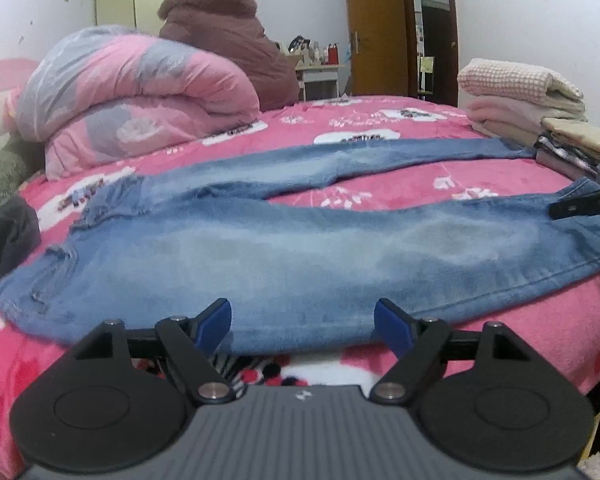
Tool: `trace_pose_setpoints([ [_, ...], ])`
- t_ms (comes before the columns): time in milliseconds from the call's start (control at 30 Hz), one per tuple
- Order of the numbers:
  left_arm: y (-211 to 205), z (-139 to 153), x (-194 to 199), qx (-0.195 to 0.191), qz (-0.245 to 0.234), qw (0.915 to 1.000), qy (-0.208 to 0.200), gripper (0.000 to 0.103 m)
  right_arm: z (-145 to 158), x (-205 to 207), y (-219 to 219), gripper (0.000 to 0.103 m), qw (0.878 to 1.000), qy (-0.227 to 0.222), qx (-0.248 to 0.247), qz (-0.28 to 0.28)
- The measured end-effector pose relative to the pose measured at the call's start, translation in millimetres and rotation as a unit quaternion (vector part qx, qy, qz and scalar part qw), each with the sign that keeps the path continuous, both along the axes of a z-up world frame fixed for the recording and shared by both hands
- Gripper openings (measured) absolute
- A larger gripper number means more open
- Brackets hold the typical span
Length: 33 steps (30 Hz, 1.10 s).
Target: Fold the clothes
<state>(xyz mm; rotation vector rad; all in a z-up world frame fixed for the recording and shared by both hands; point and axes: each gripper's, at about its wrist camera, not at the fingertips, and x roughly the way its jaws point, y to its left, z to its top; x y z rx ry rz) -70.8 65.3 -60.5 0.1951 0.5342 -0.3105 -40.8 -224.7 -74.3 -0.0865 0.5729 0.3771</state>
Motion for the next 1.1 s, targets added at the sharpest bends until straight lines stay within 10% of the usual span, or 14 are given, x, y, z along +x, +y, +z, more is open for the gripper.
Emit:
trace_pose_setpoints([
  [267,-55.7,6.9,19.2,0.006,-0.046,0.9989,-0.001,0.08,-1.7,-42.5,-42.0,0.032,0.997,-0.04,0.066,-0.032],
  [400,-76.5,1.8,23.2,0.006,-0.063,0.9979,0.012,0.08,-30.2,-50.3,-73.8,0.032,0.995,-0.029,-0.008,-0.094],
  [567,-89.7,-3.7,30.4,0.002,-0.073,0.9968,0.032,0.08,-29.5,-87.4,-191.2,0.032,0.955,-0.028,0.058,-0.291],
  [733,-117.5,2.4,38.2,0.011,-0.1,0.9946,0.029,0.08,2.5,-147.1,-218.7,0.041,0.941,-0.108,0.106,-0.303],
  [1000,-194.9,12.5,36.7,0.036,-0.201,0.9789,-0.003,0.08,6.5,-124.3,-236.1,0.053,0.939,-0.117,0.003,-0.325],
  [1100,-224.5,13.6,34.1,0.046,-0.238,0.9701,-0.013,0.08,-8.3,-101.9,-246.6,0.014,0.944,-0.079,0.018,-0.32],
])
